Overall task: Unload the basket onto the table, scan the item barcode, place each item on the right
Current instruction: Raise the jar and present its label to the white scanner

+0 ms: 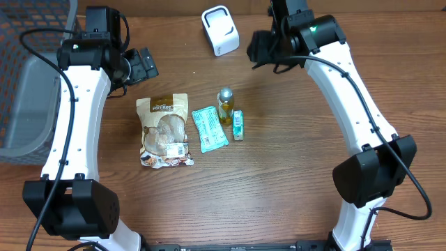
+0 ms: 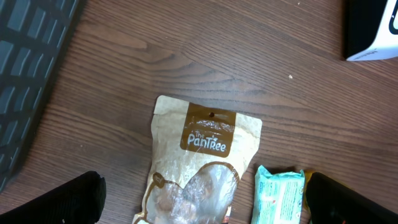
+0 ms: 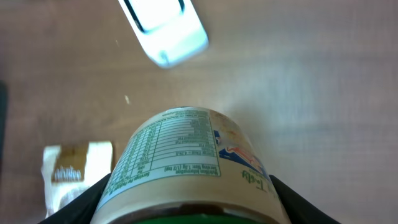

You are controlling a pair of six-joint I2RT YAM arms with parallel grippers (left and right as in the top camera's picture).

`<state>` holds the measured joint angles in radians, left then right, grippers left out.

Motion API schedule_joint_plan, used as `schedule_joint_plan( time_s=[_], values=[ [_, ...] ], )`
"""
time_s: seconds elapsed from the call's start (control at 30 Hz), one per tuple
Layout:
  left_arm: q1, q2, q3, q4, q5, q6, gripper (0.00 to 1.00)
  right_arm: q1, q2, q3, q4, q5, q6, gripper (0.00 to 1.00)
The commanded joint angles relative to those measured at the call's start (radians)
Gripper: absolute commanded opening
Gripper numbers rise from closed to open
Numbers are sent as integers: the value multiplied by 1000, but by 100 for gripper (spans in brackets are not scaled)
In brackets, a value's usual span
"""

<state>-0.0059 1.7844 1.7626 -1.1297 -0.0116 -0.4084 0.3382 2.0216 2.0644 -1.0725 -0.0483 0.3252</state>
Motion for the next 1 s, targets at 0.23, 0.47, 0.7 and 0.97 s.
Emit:
schedule_joint_plan(
  time_s=[0.23,0.47,0.7,0.97],
  values=[
    [-1,-11,18,1,2,13,100,5,90,16,413,32,-20,4],
    [-1,-11,18,1,2,13,100,7,224,16,723,29,-20,4],
    [-1,-11,18,1,2,13,100,10,318,16,875,28,-18,4],
    [-1,-11,18,1,2,13,100,22,356,16,999,26,-16,4]
  ],
)
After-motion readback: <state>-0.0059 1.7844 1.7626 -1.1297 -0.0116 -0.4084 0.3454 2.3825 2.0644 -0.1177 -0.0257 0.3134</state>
